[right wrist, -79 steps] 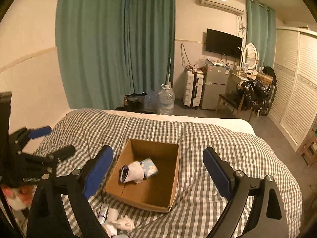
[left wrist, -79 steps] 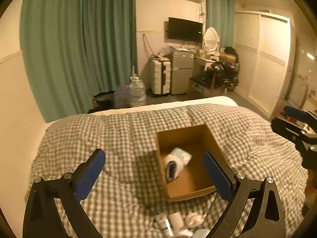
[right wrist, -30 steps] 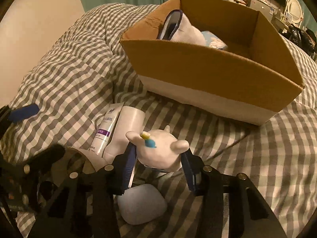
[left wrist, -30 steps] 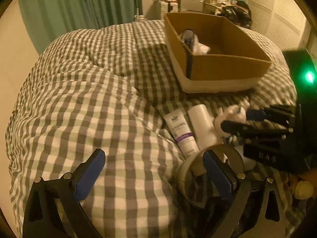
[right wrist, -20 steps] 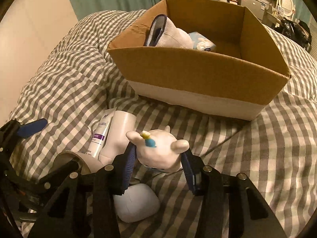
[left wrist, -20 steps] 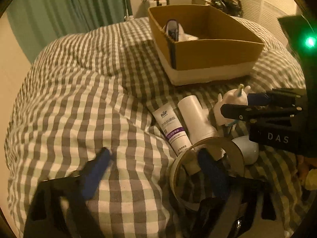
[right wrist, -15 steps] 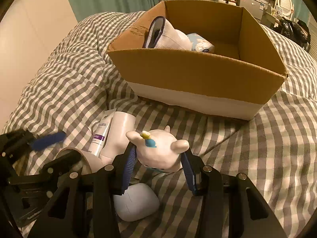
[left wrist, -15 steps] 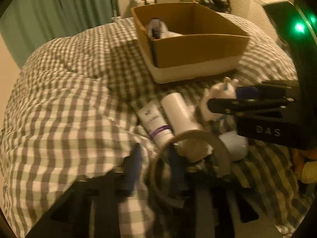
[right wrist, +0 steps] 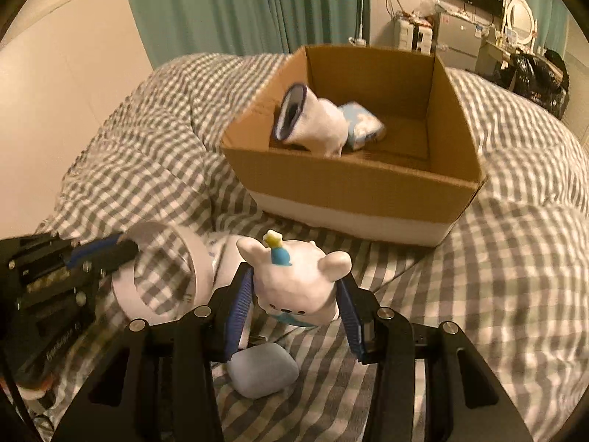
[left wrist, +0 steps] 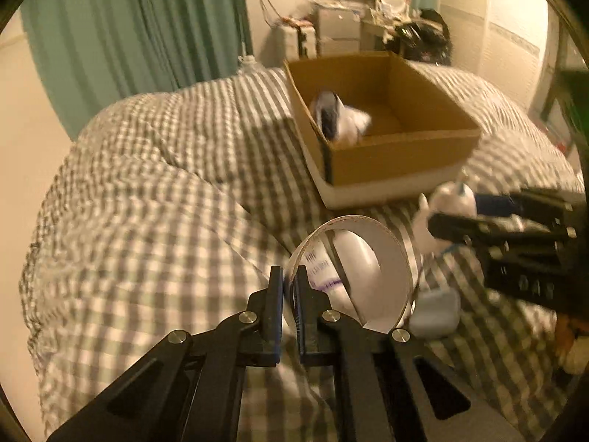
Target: Organize objects
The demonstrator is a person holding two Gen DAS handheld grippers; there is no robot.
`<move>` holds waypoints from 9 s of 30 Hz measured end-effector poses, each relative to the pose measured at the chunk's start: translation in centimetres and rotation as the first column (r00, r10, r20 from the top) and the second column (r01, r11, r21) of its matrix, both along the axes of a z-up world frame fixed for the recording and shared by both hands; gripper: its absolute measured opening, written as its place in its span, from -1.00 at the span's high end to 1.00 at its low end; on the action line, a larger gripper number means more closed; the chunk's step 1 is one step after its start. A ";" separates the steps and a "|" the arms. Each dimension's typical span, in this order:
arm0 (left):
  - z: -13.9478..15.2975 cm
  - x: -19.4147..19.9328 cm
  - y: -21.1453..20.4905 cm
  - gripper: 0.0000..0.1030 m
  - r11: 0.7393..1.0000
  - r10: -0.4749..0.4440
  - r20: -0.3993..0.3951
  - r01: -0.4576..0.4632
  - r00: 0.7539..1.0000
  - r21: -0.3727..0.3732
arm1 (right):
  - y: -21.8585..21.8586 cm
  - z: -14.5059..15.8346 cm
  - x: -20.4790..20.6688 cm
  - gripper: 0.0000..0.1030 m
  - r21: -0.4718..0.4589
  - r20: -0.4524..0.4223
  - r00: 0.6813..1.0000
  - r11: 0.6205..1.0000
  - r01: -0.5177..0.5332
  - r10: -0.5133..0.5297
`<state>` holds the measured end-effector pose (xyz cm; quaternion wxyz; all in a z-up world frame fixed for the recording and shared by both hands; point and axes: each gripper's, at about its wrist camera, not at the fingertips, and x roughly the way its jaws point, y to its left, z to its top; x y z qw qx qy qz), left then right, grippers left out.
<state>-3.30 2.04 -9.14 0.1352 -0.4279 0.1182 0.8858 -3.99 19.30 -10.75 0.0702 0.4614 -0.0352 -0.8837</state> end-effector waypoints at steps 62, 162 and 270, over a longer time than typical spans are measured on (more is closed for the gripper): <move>1.8 -21.8 11.2 0.88 0.998 -0.065 -0.057 0.066 0.996 0.011 | 6.3 1.7 -14.1 0.14 0.172 -0.077 0.997 0.985 -0.006 0.020; -4.6 4.2 2.2 -0.51 0.986 -0.140 0.241 0.113 0.960 0.122 | 1.3 1.2 5.2 -0.96 0.210 -0.016 0.997 0.975 0.075 -0.073; -0.8 -1.9 -6.2 -0.51 0.982 0.132 0.016 -0.133 0.991 0.137 | -8.7 -7.5 -5.1 0.17 0.112 0.229 0.951 0.965 -0.237 0.207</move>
